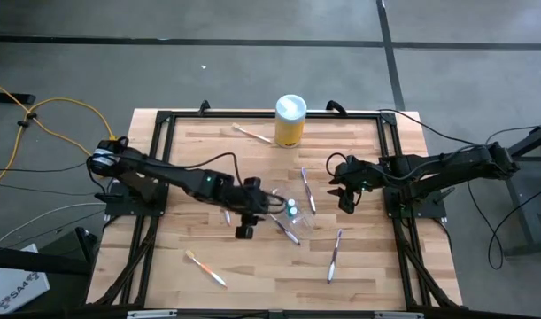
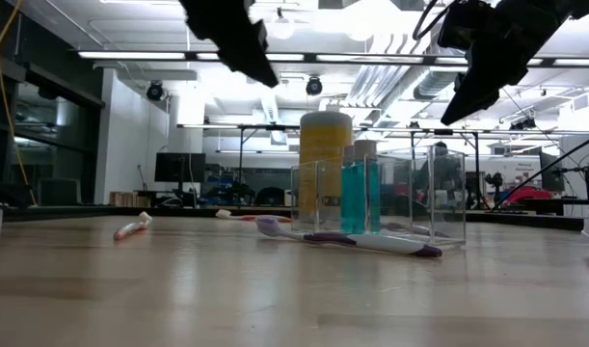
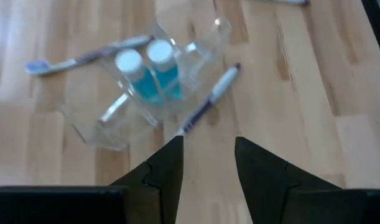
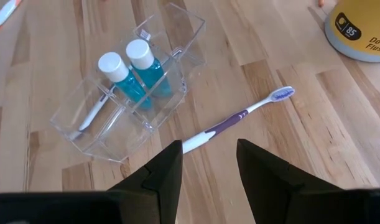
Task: Pick & Place toothbrushing station
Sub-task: Put the top orange toothbrush into the top compartment of the transparent organizer
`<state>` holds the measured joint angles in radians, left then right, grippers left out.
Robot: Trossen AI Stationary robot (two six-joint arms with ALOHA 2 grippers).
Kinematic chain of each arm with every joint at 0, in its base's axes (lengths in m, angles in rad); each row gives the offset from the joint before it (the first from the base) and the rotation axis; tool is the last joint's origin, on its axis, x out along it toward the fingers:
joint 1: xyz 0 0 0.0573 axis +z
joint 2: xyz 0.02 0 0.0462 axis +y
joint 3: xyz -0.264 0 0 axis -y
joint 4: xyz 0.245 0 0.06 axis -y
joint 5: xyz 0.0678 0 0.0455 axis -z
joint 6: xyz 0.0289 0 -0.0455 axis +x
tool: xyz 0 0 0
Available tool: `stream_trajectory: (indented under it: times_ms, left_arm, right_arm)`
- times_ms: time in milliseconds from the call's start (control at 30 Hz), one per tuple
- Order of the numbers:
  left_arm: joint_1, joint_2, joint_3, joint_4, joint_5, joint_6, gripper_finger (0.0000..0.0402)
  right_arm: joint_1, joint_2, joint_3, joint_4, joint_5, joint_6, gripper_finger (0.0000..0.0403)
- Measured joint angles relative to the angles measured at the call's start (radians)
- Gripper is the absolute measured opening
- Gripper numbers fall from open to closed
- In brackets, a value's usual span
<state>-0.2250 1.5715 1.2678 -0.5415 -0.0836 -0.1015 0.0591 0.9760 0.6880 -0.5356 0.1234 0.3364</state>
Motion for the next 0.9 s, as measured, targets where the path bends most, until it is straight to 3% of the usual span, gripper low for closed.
stream_trajectory:
  times_ms: [333, 633, 900]
  left_arm:
    - [-0.09, 0.0, 0.0, -0.011, -0.024, -0.088, 0.0138]
    - [-0.135, 0.0, 0.001, 0.189, -0.028, -0.084, 0.0138]
    - [-0.13, 0.0, 0.002, 0.202, -0.024, -0.21, 0.0138]
  right_arm:
    - [0.0, 0.0, 0.0, 0.008, 0.0, 0.005, 0.0144]
    - [0.0, 0.0, 0.0, 0.039, 0.0, 0.007, 0.0144]
    - [0.0, 0.0, 0.0, 0.039, 0.0, 0.008, 0.0144]
